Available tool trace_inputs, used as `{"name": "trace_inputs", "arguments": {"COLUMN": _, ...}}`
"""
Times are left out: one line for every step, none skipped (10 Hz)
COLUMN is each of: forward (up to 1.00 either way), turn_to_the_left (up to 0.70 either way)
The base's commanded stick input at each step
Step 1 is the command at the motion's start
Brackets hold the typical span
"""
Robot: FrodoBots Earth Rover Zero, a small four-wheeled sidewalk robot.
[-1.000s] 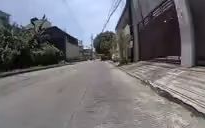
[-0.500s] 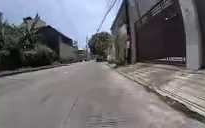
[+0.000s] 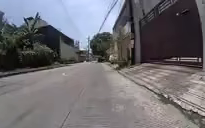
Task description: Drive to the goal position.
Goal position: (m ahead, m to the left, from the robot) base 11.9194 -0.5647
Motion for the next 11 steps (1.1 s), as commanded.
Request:
{"name": "trace_inputs", "arguments": {"forward": 1.0, "turn_to_the_left": 0.0}}
{"name": "trace_inputs", "arguments": {"forward": 1.0, "turn_to_the_left": 0.0}}
{"name": "trace_inputs", "arguments": {"forward": 1.0, "turn_to_the_left": 0.0}}
{"name": "trace_inputs", "arguments": {"forward": 1.0, "turn_to_the_left": 0.0}}
{"name": "trace_inputs", "arguments": {"forward": 1.0, "turn_to_the_left": 0.0}}
{"name": "trace_inputs", "arguments": {"forward": 1.0, "turn_to_the_left": 0.0}}
{"name": "trace_inputs", "arguments": {"forward": 1.0, "turn_to_the_left": 0.0}}
{"name": "trace_inputs", "arguments": {"forward": 1.0, "turn_to_the_left": 0.0}}
{"name": "trace_inputs", "arguments": {"forward": 1.0, "turn_to_the_left": 0.0}}
{"name": "trace_inputs", "arguments": {"forward": 1.0, "turn_to_the_left": 0.0}}
{"name": "trace_inputs", "arguments": {"forward": 1.0, "turn_to_the_left": 0.0}}
